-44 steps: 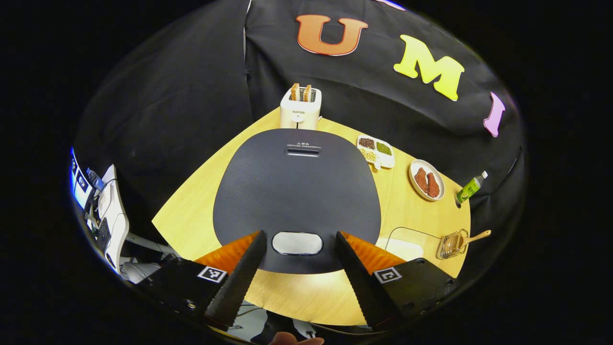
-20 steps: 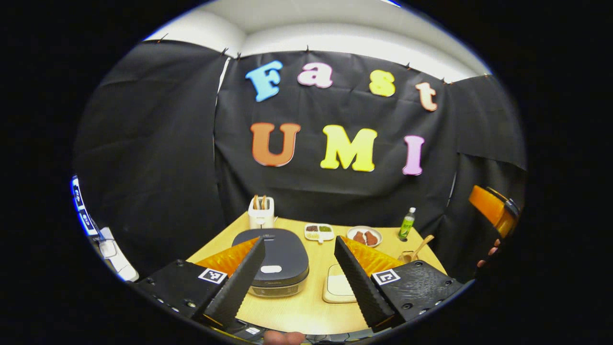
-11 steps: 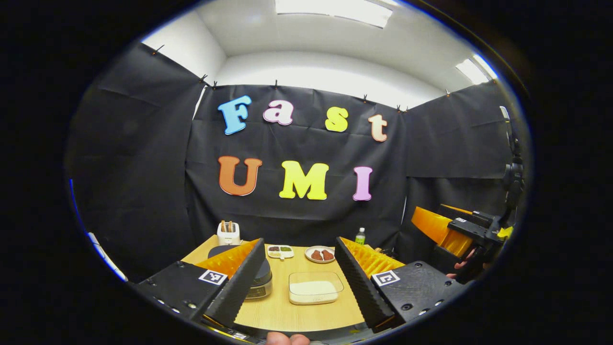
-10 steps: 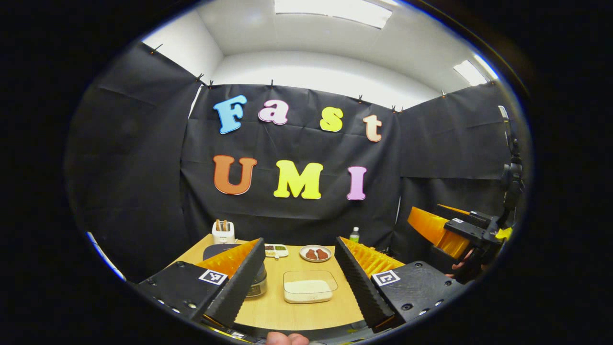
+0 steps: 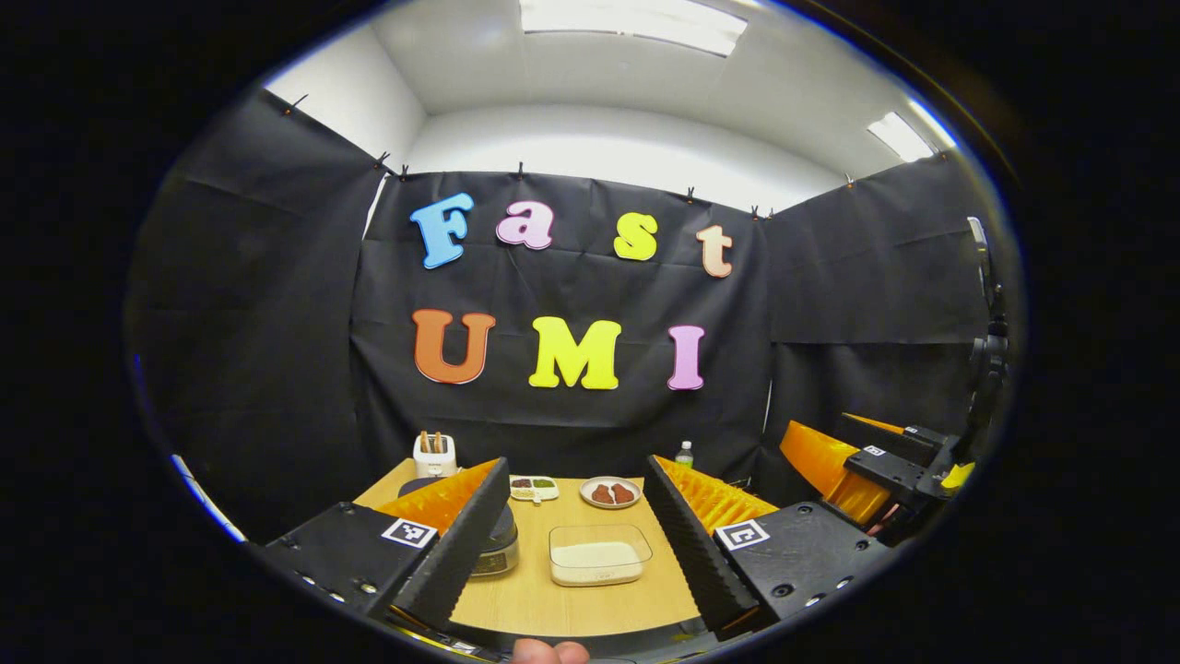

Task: Close the left gripper, press the button to open the rice cooker; take a wooden spoon from the chopstick holder with the right hand, scoop a spoonful of rice and pour it into the rice cooker, then put the wooden spoon back into the chopstick holder.

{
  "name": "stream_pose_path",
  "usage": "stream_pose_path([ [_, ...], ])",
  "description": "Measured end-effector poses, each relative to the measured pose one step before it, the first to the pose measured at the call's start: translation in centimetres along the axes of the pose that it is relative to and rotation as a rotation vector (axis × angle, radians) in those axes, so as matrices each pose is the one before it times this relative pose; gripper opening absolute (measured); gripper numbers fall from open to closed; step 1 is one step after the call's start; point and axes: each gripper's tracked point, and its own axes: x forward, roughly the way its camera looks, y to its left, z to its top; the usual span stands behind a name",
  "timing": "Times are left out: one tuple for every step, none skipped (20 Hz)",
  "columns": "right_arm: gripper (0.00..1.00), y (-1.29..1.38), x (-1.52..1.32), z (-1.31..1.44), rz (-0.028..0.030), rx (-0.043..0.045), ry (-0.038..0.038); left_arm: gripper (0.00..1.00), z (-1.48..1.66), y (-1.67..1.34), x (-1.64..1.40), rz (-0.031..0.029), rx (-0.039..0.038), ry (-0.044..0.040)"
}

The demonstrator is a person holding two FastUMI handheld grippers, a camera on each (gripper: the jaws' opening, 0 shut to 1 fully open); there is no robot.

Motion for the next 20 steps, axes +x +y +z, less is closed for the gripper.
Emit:
stream_pose_path([
  [0.99, -0.090, 0.277, -0.003, 0.00031, -0.00674, 0.00206, 0.94, -0.085, 0.105, 0.034, 0.00738, 0.00014, -0.00179],
  [1.00, -0.024, 0.363, 0.066, 0.00203, 0.00436, -0.00262, 0.95, 0.036, 0.070, 0.030, 0.00140, 0.00076, -0.00289],
  [1.00, 0.219, 0.258, -0.001, 0.00443, 0.00981, -0.00004, 0.95, -0.029, 0.067, 0.035, 0.00243, 0.00327, -0.00045],
  [0.99, 0.196, 0.237, -0.213, 0.00384, 0.00699, 0.00059, 0.95, 0.097, 0.585, 0.065, 0.01093, 0.00600, -0.00105],
  [1.00, 0.183, 0.278, -0.196, 0.00642, 0.00105, 0.00441, 0.95, -0.082, 0.380, 0.015, 0.00730, 0.00130, 0.00048],
  [1.00, 0.117, 0.150, -0.178, 0.00481, -0.00299, 0.00423, 0.95, 0.092, 0.119, 0.198, 0.00632, -0.00102, -0.00099],
  [0.99, 0.087, 0.154, -0.043, 0.00517, -0.00091, -0.00191, 0.95, 0.070, 0.080, 0.194, 0.00316, -0.00020, -0.00285],
  [1.00, 0.254, 0.247, 0.067, 0.00508, -0.00125, -0.00128, 0.95, -0.012, 0.219, 0.002, 0.00431, -0.00049, 0.00057],
  [0.99, 0.154, 0.194, -0.020, 0.00417, -0.00021, 0.00019, 0.95, -0.086, 0.175, 0.102, 0.00443, 0.00083, 0.00223],
  [1.00, 0.121, 0.027, -0.041, 0.00472, 0.00130, 0.00092, 0.95, 0.089, 0.283, -0.055, 0.00677, 0.00394, -0.00149],
  [1.00, 0.164, 0.140, -0.087, 0.00357, 0.00073, 0.00334, 0.95, -0.069, -0.013, -0.033, 0.00256, 0.00374, 0.00064],
  [1.00, 0.049, 0.147, -0.154, 0.00423, 0.00159, 0.00228, 0.95, -0.043, 0.108, 0.171, 0.00339, 0.00293, -0.00029],
  [1.00, 0.026, 0.065, -0.091, 0.00110, -0.00062, 0.00379, 0.95, -0.054, 0.078, 0.044, 0.00189, 0.00218, 0.00180],
  [1.00, -0.066, 0.105, -0.157, 0.00212, -0.00165, 0.00133, 0.95, -0.255, 0.005, 0.004, 0.00228, 0.00216, 0.00188],
  [0.99, 0.006, 0.062, -0.038, 0.00136, -0.00301, 0.00092, 0.95, 0.000, 0.001, 0.023, 0.00120, 0.00281, 0.00023],
  [1.00, -0.146, -0.019, -0.134, -0.00031, -0.00355, 0.00090, 0.94, 0.008, -0.123, 0.006, 0.00084, 0.00521, -0.00072],
  [0.99, -0.040, 0.026, -0.070, -0.00024, -0.00095, 0.00264, 0.94, -0.032, -0.156, 0.082, 0.00035, 0.00355, 0.00013],
  [1.00, -0.119, 0.019, 0.003, -0.00089, 0.00164, -0.00174, 0.94, 0.040, -0.072, 0.094, -0.00179, 0.00212, -0.00271],
  [0.99, -0.177, -0.035, 0.112, -0.00345, 0.00059, -0.00193, 0.94, 0.000, -0.039, 0.070, -0.00192, 0.00047, -0.00168],
  [0.99, -0.191, 0.005, -0.024, -0.00226, 0.00017, -0.00019, 0.94, -0.167, -0.163, 0.113, -0.00179, -0.00155, 0.00086],
])
